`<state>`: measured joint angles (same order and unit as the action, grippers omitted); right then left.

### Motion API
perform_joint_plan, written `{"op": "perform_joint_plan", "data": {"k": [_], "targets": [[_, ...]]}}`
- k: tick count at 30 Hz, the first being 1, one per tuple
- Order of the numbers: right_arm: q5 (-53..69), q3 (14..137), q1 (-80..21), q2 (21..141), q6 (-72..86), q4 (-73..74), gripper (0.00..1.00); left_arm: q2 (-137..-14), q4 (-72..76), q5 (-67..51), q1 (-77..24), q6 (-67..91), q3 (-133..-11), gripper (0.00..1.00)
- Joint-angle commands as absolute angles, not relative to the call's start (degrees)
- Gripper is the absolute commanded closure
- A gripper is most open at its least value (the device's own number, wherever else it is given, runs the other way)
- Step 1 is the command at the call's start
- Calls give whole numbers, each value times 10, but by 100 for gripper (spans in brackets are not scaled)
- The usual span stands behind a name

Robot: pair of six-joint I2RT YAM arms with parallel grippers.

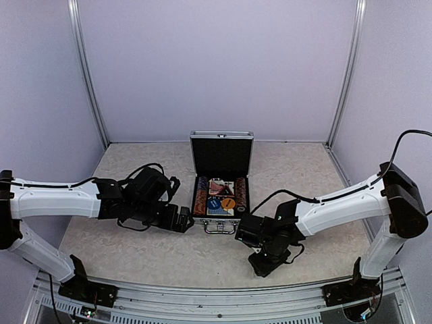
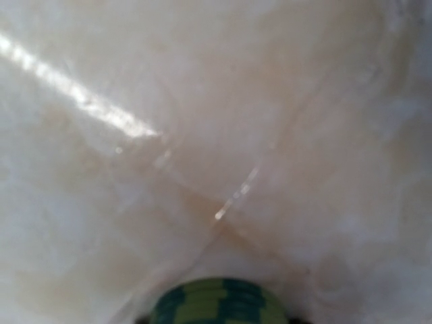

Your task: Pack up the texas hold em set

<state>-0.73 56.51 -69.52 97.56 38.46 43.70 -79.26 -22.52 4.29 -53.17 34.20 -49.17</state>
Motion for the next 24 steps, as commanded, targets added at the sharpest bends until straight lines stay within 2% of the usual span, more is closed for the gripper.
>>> {"op": "perform_joint_plan", "data": {"k": [1, 9, 17, 24], "targets": [[15, 560, -711, 1005, 385, 428, 82, -786, -233, 50, -525, 343, -495, 1], [4, 578, -713, 1010, 375, 436, 100, -784, -224, 30, -518, 350, -491, 1], [-23, 611, -714, 1012, 351, 457, 100, -775, -205, 10, -514, 363, -477, 1], [-34, 636, -715, 994, 338, 469, 100, -783, -183, -21, -513, 378, -467, 8]]}}
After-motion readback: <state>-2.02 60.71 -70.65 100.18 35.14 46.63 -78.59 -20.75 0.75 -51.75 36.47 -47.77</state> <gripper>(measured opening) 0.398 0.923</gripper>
